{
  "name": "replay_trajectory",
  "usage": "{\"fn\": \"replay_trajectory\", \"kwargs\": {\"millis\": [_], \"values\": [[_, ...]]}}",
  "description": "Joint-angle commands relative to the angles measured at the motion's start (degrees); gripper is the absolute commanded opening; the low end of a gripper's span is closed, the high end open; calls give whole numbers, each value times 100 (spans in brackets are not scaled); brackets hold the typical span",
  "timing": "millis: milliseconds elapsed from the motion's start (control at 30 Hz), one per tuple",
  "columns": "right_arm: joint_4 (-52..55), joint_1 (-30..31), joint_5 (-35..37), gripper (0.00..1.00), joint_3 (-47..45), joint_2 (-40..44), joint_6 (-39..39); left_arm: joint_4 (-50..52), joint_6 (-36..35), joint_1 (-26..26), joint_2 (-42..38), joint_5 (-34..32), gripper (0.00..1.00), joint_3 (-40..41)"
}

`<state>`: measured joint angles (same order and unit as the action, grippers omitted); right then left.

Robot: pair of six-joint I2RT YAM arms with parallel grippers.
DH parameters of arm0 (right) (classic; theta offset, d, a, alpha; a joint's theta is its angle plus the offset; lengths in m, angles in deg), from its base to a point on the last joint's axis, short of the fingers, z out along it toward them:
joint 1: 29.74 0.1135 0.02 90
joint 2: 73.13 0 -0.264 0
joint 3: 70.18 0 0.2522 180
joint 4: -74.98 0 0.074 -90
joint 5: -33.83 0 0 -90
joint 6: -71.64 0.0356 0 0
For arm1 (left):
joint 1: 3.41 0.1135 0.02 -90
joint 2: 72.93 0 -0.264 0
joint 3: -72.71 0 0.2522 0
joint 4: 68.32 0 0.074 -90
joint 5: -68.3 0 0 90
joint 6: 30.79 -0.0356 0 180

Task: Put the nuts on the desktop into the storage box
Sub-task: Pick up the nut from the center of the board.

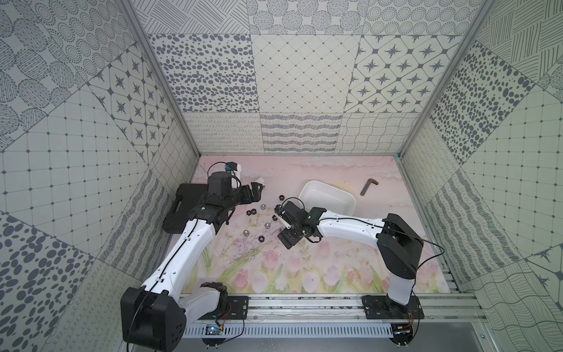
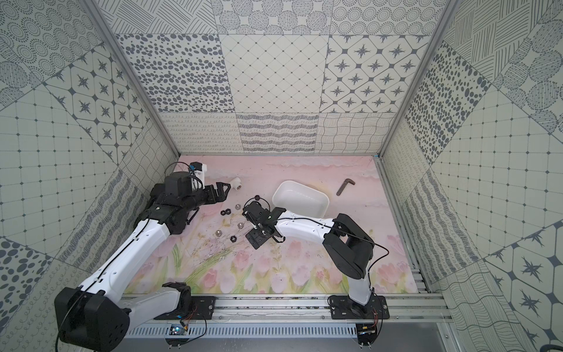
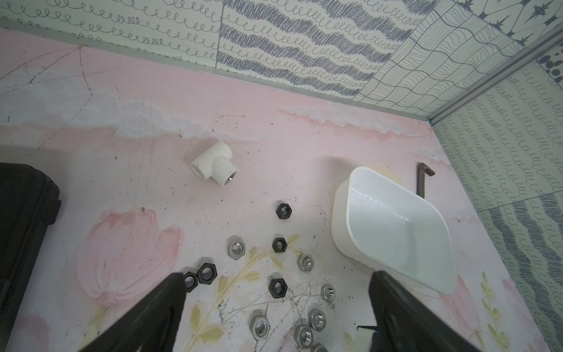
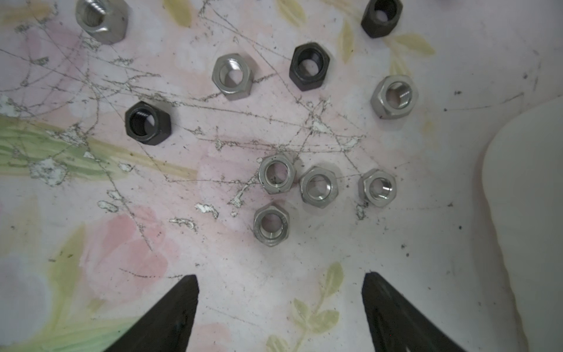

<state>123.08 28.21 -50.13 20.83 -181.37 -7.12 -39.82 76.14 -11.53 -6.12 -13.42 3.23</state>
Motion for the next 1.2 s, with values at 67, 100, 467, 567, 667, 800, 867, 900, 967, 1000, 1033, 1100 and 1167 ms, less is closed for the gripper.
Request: {"fn": "replay_trajectory", "kwargs": {"millis": [67, 100, 467, 567, 667, 800, 867, 900, 967, 1000, 1033, 1100, 1167], "values": [[115, 76, 12, 87, 301, -304, 152, 11, 70, -4, 103, -85, 99, -88], [116, 76, 12, 86, 314, -342, 163, 5, 65, -16, 121, -82, 99, -86], [239, 120, 33, 78, 584, -771, 213, 29, 30, -14, 158, -141, 99, -98], [239, 120, 20, 76, 648, -887, 214, 34, 30, -4, 173, -137, 99, -97], [239, 120, 37, 74, 711, -965, 207, 38, 22, -6, 153, -155, 99, -81], [235, 111, 3, 68, 832, -1052, 183, 48, 12, -8, 132, -185, 99, -81], [237, 96, -62, 62, 868, -1108, 200, 56, 4, -4, 121, -193, 99, -80], [239, 93, -83, 59, 877, -1132, 214, 59, 3, -7, 118, -199, 99, -82], [242, 85, -142, 53, 873, -1153, 250, 71, -5, -15, 113, -204, 99, -87], [254, 85, -147, 52, 863, -1147, 256, 64, -4, -5, 106, -204, 99, -87], [277, 80, -139, 50, 849, -1136, 273, 79, -5, -11, 112, -211, 99, -88], [331, 76, -139, 50, 814, -1113, 285, 89, -14, -10, 102, -217, 99, -88], [397, 76, -91, 52, 756, -1087, 282, 83, -12, -6, 97, -216, 99, -96]]}}
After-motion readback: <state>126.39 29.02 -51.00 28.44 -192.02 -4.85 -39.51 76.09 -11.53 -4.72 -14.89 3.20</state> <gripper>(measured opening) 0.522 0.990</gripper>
